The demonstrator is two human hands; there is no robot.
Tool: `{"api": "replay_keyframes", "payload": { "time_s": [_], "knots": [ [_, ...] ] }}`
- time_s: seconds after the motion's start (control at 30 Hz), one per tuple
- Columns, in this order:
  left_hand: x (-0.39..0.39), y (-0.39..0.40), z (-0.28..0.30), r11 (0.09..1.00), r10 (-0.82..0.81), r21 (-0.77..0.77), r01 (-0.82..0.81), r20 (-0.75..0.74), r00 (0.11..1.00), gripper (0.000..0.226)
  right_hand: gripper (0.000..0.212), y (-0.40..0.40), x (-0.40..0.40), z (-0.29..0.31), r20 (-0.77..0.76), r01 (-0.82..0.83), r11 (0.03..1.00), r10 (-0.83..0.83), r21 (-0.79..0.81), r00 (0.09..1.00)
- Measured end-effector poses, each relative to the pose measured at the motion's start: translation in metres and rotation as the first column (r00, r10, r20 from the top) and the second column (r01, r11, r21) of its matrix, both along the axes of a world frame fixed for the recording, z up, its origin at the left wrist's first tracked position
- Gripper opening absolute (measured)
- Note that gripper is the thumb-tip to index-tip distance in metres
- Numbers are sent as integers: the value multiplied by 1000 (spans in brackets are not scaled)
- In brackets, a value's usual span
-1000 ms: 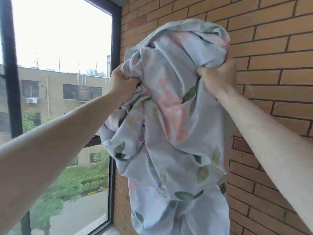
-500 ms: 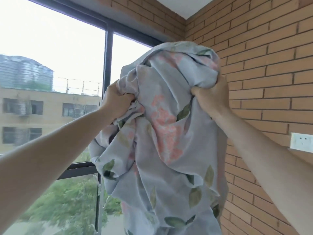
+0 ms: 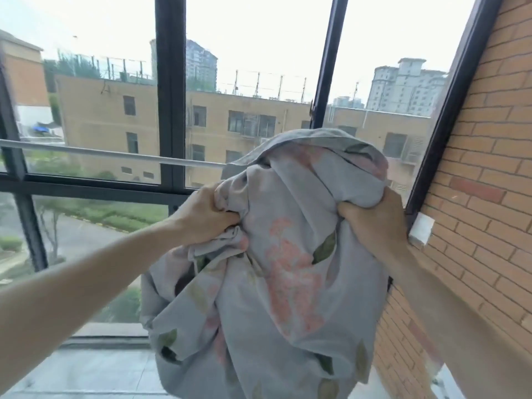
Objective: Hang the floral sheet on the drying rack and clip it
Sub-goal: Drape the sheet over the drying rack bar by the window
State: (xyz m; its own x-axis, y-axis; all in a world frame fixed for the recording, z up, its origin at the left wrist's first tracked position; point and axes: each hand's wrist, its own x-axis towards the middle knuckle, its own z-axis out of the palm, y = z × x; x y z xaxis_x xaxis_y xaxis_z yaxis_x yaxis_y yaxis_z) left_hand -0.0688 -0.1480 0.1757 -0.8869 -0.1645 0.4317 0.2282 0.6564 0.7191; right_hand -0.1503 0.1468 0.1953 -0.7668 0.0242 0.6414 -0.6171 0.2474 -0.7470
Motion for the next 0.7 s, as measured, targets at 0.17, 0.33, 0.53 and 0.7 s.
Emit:
{"api": "replay_keyframes", "payload": {
  "time_s": [0.17, 0.33, 0.53, 0.7],
  "knots": [
    [44, -54, -80, 986, 161, 13, -164, 144, 976, 31, 25, -74, 11, -77, 126, -155, 988, 151, 24, 981],
    [82, -97, -149, 943, 312, 5, -333, 341, 887, 23, 24, -121, 23, -151, 217, -363, 932, 352, 9, 910],
    [124, -129, -216, 902, 380, 21, -431, 436, 816, 49, 45, -176, 19, -210, 336, -571, 821, 530, 26, 778],
    [154, -166, -249, 810, 518, 25, -586, 439, 734, 22, 48, -217, 17, -231, 408, -607, 792, 535, 62, 740]
  ]
}}
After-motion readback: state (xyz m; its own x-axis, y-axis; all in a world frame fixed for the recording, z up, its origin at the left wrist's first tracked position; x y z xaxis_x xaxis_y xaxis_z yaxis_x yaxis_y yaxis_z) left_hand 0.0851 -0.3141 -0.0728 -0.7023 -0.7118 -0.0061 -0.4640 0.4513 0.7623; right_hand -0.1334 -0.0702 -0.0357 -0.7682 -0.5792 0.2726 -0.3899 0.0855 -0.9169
